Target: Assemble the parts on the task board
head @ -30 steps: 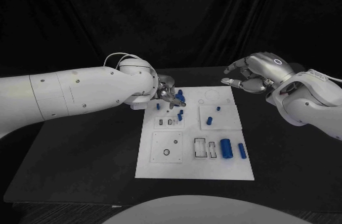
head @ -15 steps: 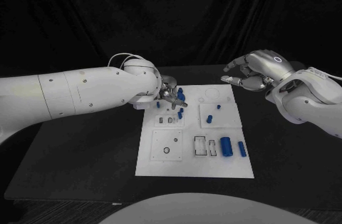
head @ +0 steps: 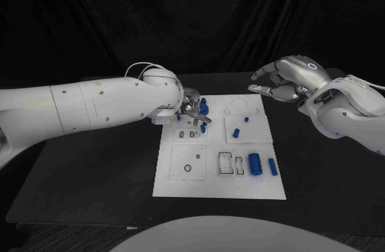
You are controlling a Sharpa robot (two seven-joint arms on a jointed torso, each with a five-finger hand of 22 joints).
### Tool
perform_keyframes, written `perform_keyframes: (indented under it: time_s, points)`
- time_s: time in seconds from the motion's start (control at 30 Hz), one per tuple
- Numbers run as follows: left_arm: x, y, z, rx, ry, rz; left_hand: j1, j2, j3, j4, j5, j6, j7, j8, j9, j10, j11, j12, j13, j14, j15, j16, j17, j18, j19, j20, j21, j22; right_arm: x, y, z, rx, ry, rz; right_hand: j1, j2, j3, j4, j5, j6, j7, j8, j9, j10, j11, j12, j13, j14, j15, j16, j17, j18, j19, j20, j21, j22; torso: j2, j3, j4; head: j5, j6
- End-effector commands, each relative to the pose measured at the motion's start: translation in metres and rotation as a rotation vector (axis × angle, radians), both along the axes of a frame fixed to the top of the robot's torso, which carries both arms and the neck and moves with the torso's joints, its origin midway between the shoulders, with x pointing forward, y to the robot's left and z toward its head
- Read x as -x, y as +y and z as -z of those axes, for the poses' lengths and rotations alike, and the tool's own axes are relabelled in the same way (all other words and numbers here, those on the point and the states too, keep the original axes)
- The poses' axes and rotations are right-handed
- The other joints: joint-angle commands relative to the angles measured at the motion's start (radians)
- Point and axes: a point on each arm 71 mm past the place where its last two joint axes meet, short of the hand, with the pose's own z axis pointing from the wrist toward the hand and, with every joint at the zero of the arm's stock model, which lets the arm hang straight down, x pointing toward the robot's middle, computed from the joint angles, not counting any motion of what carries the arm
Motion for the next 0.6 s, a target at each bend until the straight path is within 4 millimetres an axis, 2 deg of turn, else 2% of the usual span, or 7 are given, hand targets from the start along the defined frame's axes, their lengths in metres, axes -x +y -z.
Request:
perform_keyframes:
  time_s: [0.03,0.13,0.4,0.6]
  points:
    - [0.0009,-0.0018,0.0036,-0.014,0.018,0.018,0.012,0.002,0.007,-0.002,-0.001,0.016,-0.002,-0.005,0.001,0.106,0.003,0.002,0.262,0.106,0.004,0.003,0.263,0.005,-0.001,0.005,-0.005,0.148,-0.0001,-0.0004,-0.0002,-0.009,-0.013,0.002,0.01,-0.002,0.003,-0.001,0.004,0.006,0.002,0.005,0.001,0.104,0.01,0.003,0.263,0.077,0.007,0.002,0.128,-0.003,0.055,0.007,-0.001,0.225,-0.001,-0.0006,0.0002,-0.002,0.0]
    - [0.0009,-0.003,0.0057,-0.015,0.024,0.021,0.013,0.002,0.01,-0.003,-0.001,0.024,-0.004,-0.006,0.002,0.106,0.002,0.002,0.262,0.106,0.003,0.003,0.263,0.005,-0.001,0.004,-0.006,0.148,-0.0003,-0.0001,0.0002,-0.009,-0.013,0.001,0.011,-0.002,0.003,-0.001,0.004,0.007,0.003,0.005,0.001,0.104,0.011,0.003,0.263,0.077,0.007,0.001,0.126,-0.003,0.054,0.008,-0.004,0.225,-0.001,-0.0007,0.0006,-0.005,0.0]
    - [0.0006,-0.0054,0.0095,-0.015,0.034,0.029,0.016,0.004,0.014,-0.005,0.0,0.035,-0.006,-0.01,0.002,0.106,-0.001,0.002,0.262,0.106,0.001,0.003,0.263,0.006,-0.005,0.003,-0.008,0.144,-0.0002,0.0003,0.0013,-0.009,-0.012,-0.001,0.011,-0.002,0.003,-0.001,0.004,0.007,0.003,0.005,0.001,0.104,0.011,0.003,0.263,0.077,0.007,0.001,0.126,-0.003,0.054,0.008,-0.004,0.225,-0.002,0.0005,0.0013,-0.001,0.0]
    - [0.0001,-0.0069,0.0124,-0.015,0.042,0.034,0.018,0.006,0.021,-0.006,0.001,0.033,-0.005,-0.03,-0.005,0.106,-0.001,0.002,0.262,0.106,0.0,0.003,0.263,0.008,-0.011,0.002,-0.013,0.138,-0.0003,-0.0003,0.0018,-0.009,-0.011,0.002,0.011,-0.001,0.003,-0.001,0.005,0.009,0.003,0.005,0.002,0.104,0.011,0.003,0.263,0.076,0.008,-0.001,0.123,-0.002,0.053,0.008,-0.006,0.224,-0.002,0.0003,0.0009,0.0,0.0]
